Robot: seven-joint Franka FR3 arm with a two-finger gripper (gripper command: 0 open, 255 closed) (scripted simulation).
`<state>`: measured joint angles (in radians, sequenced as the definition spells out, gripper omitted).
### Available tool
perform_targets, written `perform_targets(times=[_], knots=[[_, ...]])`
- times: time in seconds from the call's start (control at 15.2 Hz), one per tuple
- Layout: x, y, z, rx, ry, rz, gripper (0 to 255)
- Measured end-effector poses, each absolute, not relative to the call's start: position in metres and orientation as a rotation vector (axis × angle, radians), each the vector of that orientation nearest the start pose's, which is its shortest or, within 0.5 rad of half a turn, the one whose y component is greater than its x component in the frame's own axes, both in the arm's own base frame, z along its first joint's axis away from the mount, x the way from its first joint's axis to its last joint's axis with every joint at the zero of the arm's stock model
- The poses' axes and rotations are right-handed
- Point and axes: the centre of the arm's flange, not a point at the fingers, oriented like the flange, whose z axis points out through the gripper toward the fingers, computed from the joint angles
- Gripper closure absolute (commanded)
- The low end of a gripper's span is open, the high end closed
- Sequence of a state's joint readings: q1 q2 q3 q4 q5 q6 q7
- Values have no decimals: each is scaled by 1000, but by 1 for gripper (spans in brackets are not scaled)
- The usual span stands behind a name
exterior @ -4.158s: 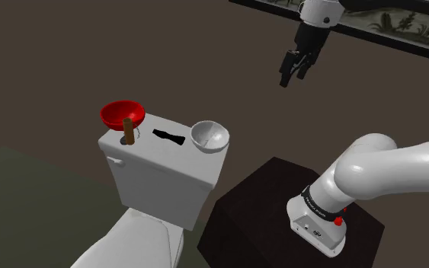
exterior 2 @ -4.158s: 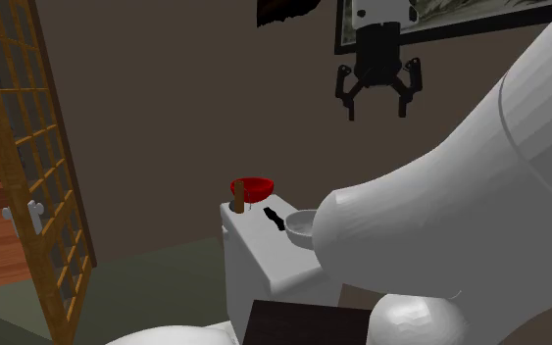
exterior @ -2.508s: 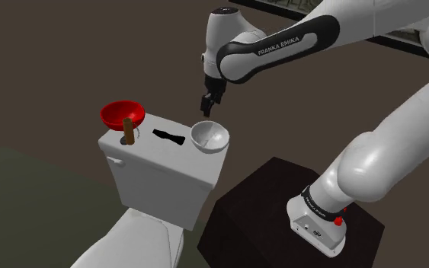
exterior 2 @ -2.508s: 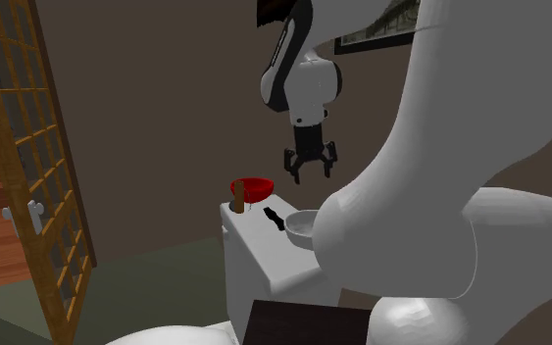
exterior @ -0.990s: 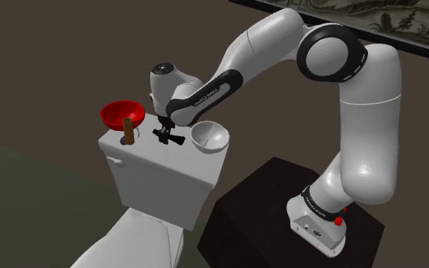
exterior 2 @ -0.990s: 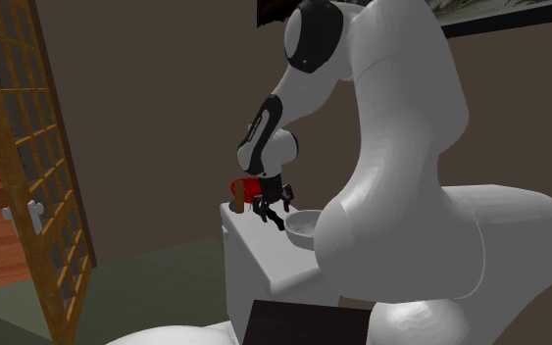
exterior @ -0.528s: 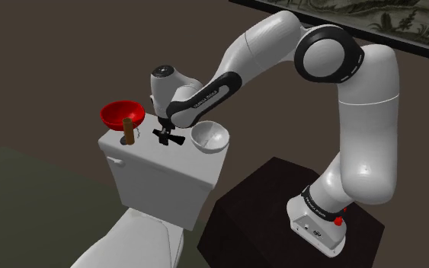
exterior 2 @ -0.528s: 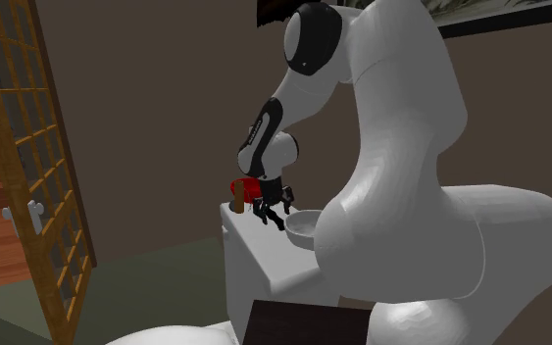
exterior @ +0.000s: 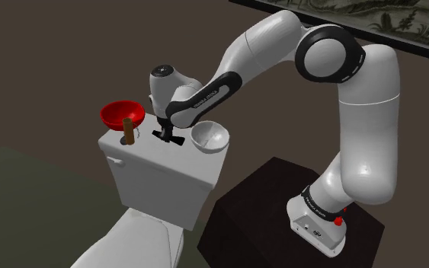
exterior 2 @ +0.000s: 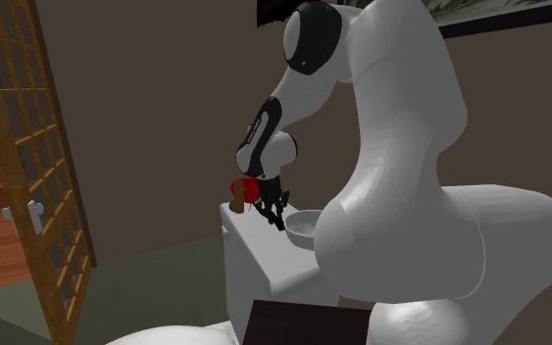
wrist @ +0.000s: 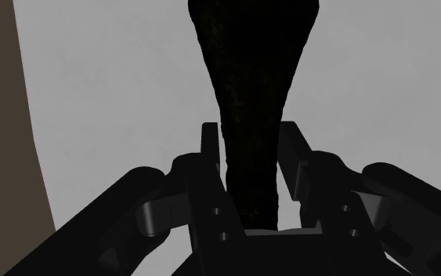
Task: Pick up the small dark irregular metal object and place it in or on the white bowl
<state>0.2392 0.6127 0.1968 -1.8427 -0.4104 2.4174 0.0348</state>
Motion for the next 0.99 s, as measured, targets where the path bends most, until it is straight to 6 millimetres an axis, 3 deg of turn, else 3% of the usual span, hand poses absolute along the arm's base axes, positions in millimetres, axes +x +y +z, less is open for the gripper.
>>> perform_targets(times=[0.33,0.99], knots=[[586,259,200,-3111,-1091,-32,255],[587,258,251,-3113,-1089,-31,255]])
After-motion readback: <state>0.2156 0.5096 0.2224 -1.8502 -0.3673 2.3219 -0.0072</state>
